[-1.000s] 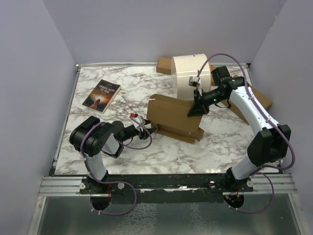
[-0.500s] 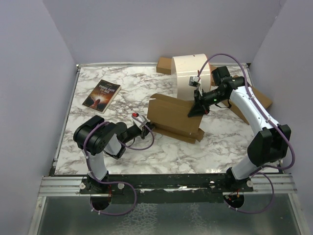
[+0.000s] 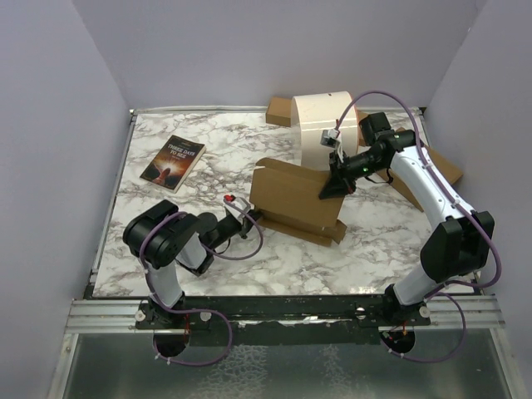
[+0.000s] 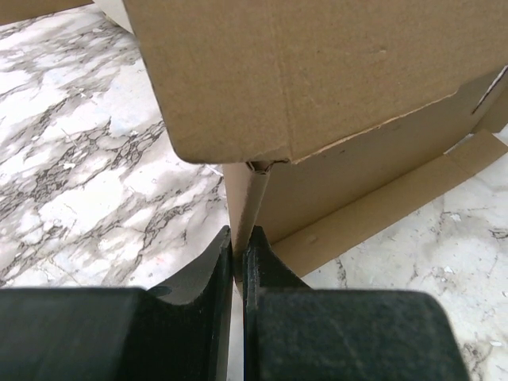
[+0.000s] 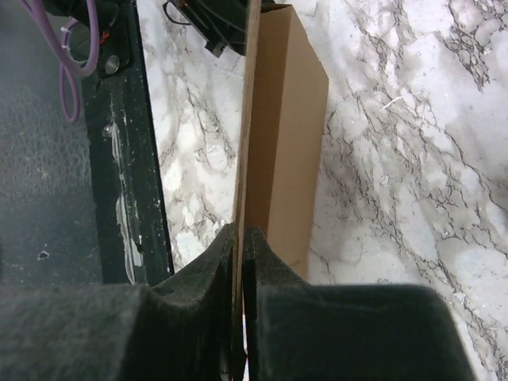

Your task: Fold the paper box

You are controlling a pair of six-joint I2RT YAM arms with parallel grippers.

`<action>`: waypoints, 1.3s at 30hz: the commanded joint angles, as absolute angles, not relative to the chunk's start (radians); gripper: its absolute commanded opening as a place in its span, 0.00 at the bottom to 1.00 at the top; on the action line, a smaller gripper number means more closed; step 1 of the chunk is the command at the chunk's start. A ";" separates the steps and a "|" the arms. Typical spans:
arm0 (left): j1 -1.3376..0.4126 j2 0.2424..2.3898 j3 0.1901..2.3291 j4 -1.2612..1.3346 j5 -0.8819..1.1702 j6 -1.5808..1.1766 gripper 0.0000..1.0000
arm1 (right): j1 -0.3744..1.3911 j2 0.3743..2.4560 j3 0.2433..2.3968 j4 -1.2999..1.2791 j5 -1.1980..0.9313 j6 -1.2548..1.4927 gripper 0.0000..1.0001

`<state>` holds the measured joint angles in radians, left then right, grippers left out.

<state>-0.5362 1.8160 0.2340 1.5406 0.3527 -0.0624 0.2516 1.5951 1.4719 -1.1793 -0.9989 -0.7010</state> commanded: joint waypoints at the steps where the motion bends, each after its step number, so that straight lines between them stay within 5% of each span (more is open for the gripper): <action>1: -0.560 1.759 0.190 1.685 0.331 -0.128 0.00 | 0.261 1.589 1.505 -1.120 -0.983 -0.666 0.14; 5: -0.560 1.665 0.197 1.508 0.333 -0.167 0.00 | 0.261 1.575 1.521 -1.062 -0.993 -0.621 0.25; 11: -0.561 1.543 0.222 1.268 0.343 -0.171 0.00 | 0.261 1.581 1.512 -0.998 -1.059 -0.548 0.25; 17: -0.561 1.474 0.224 1.147 0.322 -0.122 0.00 | 0.261 1.568 1.452 -0.912 -1.105 -0.455 0.01; 27: -0.561 1.451 0.214 1.145 0.281 -0.133 0.16 | 0.261 1.533 1.324 -0.788 -1.037 -0.356 0.01; 39: -0.564 1.395 0.214 1.109 0.225 -0.147 0.24 | 0.260 1.540 1.304 -0.748 -1.001 -0.311 0.01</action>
<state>-0.5522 1.4433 0.2054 1.0672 0.2451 -0.1295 0.2535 1.5482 1.3235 -0.8070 -1.0626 -0.3355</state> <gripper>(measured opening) 0.229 0.018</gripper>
